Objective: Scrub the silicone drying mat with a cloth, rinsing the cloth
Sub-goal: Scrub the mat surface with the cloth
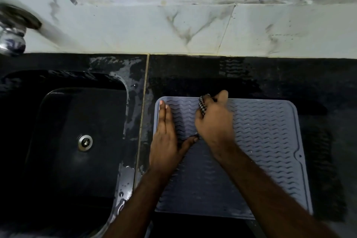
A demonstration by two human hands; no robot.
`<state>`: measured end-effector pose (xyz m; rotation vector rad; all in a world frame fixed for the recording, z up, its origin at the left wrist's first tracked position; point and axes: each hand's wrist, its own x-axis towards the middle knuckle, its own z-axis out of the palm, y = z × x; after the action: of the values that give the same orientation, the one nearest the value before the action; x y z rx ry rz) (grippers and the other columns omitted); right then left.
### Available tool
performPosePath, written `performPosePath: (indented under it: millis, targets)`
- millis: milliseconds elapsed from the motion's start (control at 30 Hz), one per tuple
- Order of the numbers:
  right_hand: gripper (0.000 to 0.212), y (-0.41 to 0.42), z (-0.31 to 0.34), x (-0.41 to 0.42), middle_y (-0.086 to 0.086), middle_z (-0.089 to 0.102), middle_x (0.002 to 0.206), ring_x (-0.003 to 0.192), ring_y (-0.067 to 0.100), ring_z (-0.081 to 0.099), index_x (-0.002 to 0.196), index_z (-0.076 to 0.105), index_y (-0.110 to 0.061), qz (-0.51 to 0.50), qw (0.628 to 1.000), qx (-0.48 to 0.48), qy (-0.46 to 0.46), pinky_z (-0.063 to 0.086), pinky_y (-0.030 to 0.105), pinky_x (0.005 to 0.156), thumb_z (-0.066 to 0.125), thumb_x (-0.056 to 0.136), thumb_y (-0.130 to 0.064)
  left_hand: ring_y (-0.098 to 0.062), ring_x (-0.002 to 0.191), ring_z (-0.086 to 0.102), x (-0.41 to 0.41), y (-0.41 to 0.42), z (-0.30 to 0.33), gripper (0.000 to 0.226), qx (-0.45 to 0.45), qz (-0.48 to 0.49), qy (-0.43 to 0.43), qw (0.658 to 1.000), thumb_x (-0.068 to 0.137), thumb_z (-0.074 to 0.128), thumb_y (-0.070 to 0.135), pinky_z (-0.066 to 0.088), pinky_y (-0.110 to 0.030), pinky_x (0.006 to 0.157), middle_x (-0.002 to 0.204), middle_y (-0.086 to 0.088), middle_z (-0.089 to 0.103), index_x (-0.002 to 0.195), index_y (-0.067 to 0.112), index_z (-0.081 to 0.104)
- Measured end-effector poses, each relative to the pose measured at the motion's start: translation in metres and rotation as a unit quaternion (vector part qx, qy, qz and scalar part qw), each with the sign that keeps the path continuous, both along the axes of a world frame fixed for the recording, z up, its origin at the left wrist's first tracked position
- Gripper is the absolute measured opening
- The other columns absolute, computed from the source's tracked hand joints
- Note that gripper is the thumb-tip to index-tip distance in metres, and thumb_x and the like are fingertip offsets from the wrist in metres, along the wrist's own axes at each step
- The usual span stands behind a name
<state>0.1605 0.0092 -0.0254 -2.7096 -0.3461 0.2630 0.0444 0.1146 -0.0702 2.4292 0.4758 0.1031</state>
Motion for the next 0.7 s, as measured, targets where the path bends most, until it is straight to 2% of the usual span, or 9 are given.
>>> performPosePath:
  millis: [100,167,200,267,333,367,433,533,700]
  targets:
    - [0.029,0.017,0.0,-0.006,0.007,0.037,0.124,0.078,0.023,0.062,0.114,0.06,-0.012,0.024,1.0,0.007,0.0,0.057,0.034,0.07,0.063,0.09,-0.029,-0.015,0.156,-0.01,-0.002,0.001,0.002,0.117,-0.037,0.014,-0.026,0.999,0.089,0.061,0.067,0.031,-0.032,0.117,0.168,-0.003,-0.023,0.16,0.01,-0.013]
    - [0.032,0.026,0.001,-0.008,0.007,0.037,0.127,0.084,0.023,0.063,0.119,0.06,-0.011,0.045,0.999,0.016,0.003,0.059,0.037,0.077,0.062,0.091,-0.027,-0.012,0.156,-0.012,-0.002,0.002,0.003,0.12,-0.065,0.019,-0.037,0.997,0.087,0.065,0.063,0.04,-0.036,0.112,0.166,-0.004,-0.027,0.159,0.012,-0.016]
    - [0.034,0.03,0.001,-0.009,0.007,0.038,0.128,0.086,0.023,0.063,0.122,0.06,-0.01,0.057,0.998,0.018,0.003,0.059,0.038,0.079,0.062,0.092,-0.026,-0.01,0.155,-0.014,-0.002,0.002,0.003,0.12,-0.077,0.021,-0.04,0.996,0.087,0.067,0.06,0.036,-0.035,0.114,0.166,-0.005,-0.028,0.159,0.012,-0.017]
    - [0.035,0.037,0.002,-0.008,0.006,0.038,0.128,0.087,0.023,0.063,0.124,0.06,-0.01,0.082,0.997,0.017,0.002,0.059,0.038,0.078,0.062,0.092,-0.024,-0.008,0.153,-0.02,-0.002,0.004,0.003,0.121,-0.103,0.023,-0.047,0.993,0.087,0.072,0.053,0.017,-0.024,0.12,0.165,-0.006,-0.029,0.158,0.014,-0.018]
    - [0.032,0.041,0.004,-0.008,0.005,0.039,0.124,0.084,0.023,0.063,0.121,0.061,-0.01,0.102,0.995,0.007,-0.008,0.059,0.037,0.073,0.061,0.091,-0.023,-0.011,0.153,-0.021,-0.003,0.006,0.005,0.123,-0.131,0.02,-0.048,0.99,0.087,0.076,0.047,0.004,-0.009,0.118,0.165,-0.007,-0.028,0.158,0.012,-0.018]
    - [0.03,0.042,0.004,-0.008,0.005,0.04,0.122,0.084,0.023,0.062,0.119,0.061,-0.011,0.111,0.994,0.002,-0.014,0.059,0.037,0.07,0.061,0.091,-0.023,-0.013,0.154,-0.021,-0.003,0.007,0.006,0.123,-0.142,0.021,-0.047,0.988,0.086,0.078,0.043,0.0,-0.008,0.118,0.166,-0.007,-0.027,0.158,0.011,-0.017]
    - [0.026,0.046,0.004,-0.01,0.004,0.04,0.119,0.084,0.023,0.059,0.115,0.061,-0.012,0.129,0.991,0.006,-0.021,0.056,0.037,0.067,0.058,0.092,-0.023,-0.014,0.155,-0.018,-0.004,0.012,0.008,0.123,-0.17,0.03,-0.036,0.984,0.085,0.08,0.04,-0.001,-0.018,0.124,0.167,-0.004,-0.024,0.156,0.013,-0.017]
    - [0.022,0.055,0.001,-0.018,0.002,0.04,0.116,0.088,0.023,0.054,0.114,0.06,-0.014,0.162,0.986,0.013,-0.033,0.049,0.037,0.063,0.054,0.095,-0.022,-0.011,0.156,-0.008,-0.004,0.021,0.014,0.123,-0.227,0.031,-0.012,0.973,0.084,0.078,0.046,0.011,-0.036,0.128,0.169,0.0,-0.014,0.153,0.021,-0.02]
    - [0.015,0.063,-0.002,-0.018,-0.002,0.039,0.107,0.084,0.02,0.053,0.104,0.063,-0.017,0.176,0.983,0.021,-0.038,0.041,0.031,0.056,0.062,0.089,-0.017,-0.001,0.153,0.015,-0.016,0.036,0.022,0.111,-0.348,0.06,-0.032,0.935,0.086,0.074,0.011,0.026,-0.028,0.123,0.165,0.02,0.012,0.16,0.022,-0.008]
